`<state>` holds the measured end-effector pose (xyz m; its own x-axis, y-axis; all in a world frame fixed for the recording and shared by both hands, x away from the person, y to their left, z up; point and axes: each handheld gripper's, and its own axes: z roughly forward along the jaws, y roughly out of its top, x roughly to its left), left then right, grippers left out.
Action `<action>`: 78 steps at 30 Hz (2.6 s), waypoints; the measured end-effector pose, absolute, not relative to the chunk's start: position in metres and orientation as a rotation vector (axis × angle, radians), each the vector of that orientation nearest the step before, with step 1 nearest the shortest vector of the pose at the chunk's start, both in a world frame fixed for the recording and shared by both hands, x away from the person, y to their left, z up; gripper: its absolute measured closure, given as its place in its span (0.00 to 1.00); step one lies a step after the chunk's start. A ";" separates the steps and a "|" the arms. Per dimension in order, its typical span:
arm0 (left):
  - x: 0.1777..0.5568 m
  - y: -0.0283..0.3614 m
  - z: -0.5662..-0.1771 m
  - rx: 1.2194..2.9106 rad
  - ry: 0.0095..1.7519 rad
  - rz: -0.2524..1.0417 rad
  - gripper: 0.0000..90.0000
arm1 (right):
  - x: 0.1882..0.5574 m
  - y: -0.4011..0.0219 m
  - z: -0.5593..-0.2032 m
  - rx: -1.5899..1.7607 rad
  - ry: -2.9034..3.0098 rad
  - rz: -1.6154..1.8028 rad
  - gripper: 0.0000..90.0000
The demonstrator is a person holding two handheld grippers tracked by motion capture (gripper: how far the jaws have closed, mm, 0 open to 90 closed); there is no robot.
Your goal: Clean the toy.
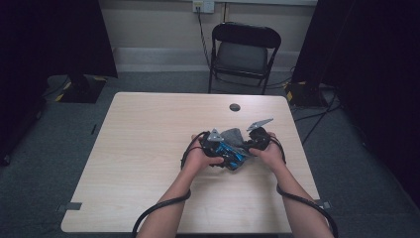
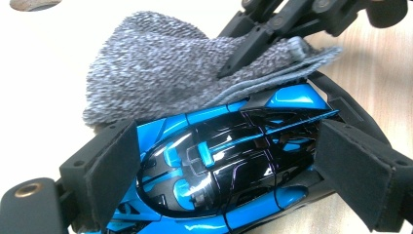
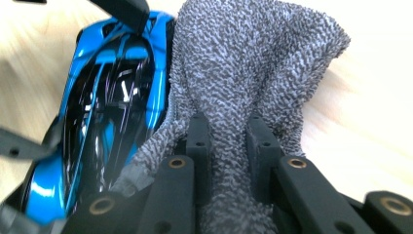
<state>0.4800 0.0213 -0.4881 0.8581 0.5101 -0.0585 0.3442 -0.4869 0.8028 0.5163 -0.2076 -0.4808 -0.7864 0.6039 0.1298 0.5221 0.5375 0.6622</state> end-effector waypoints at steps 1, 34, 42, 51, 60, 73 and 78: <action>0.480 0.022 -0.488 2.128 0.617 0.233 0.11 | 0.515 -0.209 -0.480 0.970 2.656 1.077 0.84; 0.481 0.020 -0.486 2.147 0.617 0.230 0.11 | 0.467 -0.254 -0.481 0.973 2.642 1.088 0.84; 0.481 0.020 -0.486 2.149 0.622 0.231 0.11 | 0.454 -0.262 -0.480 0.973 2.646 1.098 0.84; 0.480 0.020 -0.486 2.150 0.627 0.232 0.11 | 0.438 -0.279 -0.478 0.979 2.642 1.088 0.84; 0.481 0.018 -0.483 2.173 0.654 0.223 0.11 | 0.432 -0.300 -0.463 1.027 2.586 1.077 0.84; 0.475 0.023 -0.465 2.142 0.683 0.222 0.21 | 0.434 -0.298 -0.438 1.034 2.537 1.108 0.84; 0.464 0.042 -0.452 2.128 0.674 0.244 0.21 | 0.433 -0.283 -0.430 1.026 2.527 1.135 0.84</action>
